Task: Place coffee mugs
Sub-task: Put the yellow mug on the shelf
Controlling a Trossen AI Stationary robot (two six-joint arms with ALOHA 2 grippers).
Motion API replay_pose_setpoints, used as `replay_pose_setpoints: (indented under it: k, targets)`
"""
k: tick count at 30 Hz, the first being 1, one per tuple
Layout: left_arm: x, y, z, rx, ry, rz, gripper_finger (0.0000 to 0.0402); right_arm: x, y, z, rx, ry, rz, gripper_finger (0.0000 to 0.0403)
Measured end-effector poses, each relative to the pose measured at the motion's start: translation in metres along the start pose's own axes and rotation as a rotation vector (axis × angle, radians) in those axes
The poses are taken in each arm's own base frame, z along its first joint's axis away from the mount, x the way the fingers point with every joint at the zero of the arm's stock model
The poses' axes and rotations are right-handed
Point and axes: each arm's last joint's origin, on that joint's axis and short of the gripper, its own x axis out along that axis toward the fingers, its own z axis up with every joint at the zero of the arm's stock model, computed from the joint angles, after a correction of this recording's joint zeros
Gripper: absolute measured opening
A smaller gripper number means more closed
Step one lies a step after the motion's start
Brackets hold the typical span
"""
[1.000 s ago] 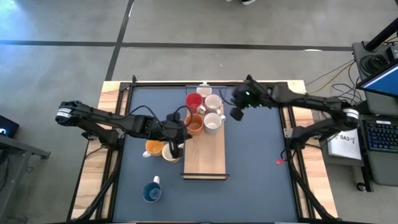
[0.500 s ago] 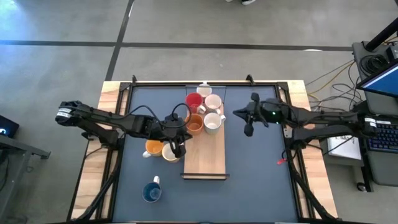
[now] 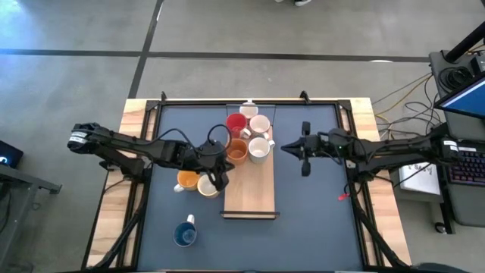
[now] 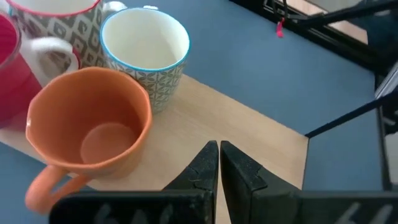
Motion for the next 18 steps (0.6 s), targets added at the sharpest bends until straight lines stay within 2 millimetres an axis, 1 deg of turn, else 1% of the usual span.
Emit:
replay_pose_setpoints:
  k: [4, 10, 14, 18]
  targets:
    - [0.000, 0.001, -0.001, -0.079, 0.017, 0.000, 0.0000, 0.001, 0.000, 0.001, -0.003, -0.018, 0.015, 0.0009]
    - [-0.003, 0.000, -0.004, -0.181, 0.127, -0.048, 0.0000, -0.001, 0.003, -0.005, -0.023, -0.048, 0.042, 0.0009]
    - [-0.014, -0.002, 0.003, -0.190, 0.188, -0.010, 0.0000, -0.004, 0.004, -0.009, -0.036, -0.107, 0.034, 0.0009]
    - [-0.025, -0.006, 0.014, -0.217, 0.267, 0.047, 0.0000, -0.005, 0.004, -0.010, -0.039, -0.117, 0.033, 0.0009]
